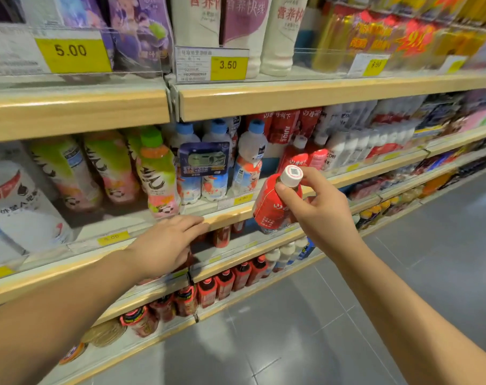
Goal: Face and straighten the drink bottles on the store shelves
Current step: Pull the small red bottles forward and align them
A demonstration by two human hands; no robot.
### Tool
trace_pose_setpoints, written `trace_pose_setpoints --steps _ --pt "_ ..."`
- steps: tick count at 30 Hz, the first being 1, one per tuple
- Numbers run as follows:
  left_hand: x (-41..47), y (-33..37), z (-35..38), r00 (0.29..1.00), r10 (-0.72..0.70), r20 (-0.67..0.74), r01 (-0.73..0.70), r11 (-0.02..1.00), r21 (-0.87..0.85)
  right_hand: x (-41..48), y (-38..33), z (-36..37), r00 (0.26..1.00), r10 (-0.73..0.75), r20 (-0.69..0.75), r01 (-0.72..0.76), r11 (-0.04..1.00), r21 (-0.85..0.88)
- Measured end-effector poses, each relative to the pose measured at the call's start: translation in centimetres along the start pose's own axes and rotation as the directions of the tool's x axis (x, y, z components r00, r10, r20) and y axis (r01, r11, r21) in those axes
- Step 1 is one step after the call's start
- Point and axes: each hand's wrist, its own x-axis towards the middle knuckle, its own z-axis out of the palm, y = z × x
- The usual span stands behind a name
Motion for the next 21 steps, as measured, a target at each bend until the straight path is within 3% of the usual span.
trace_pose_setpoints --steps 10,13,21 --pt "4.7 5.4 1.5 0.979 -0.143 -0.146 0.15 0.988 0.038 6.1 4.1 -2.0 1.0 0.007 0.007 -0.007 1.0 -0.005" --pt "6.6 7.7 2.1 0.964 -0.224 -0.143 0.222 0.975 -0.027 7.9 5.8 -2.4 0.998 -0.034 0.054 0.034 0.999 0.007" --pt "9.1 10.7 2.2 0.873 -0.438 -0.213 0.427 0.899 -0.099 11.8 9.3 -3.5 0.975 -0.136 0.176 0.126 0.99 0.068"
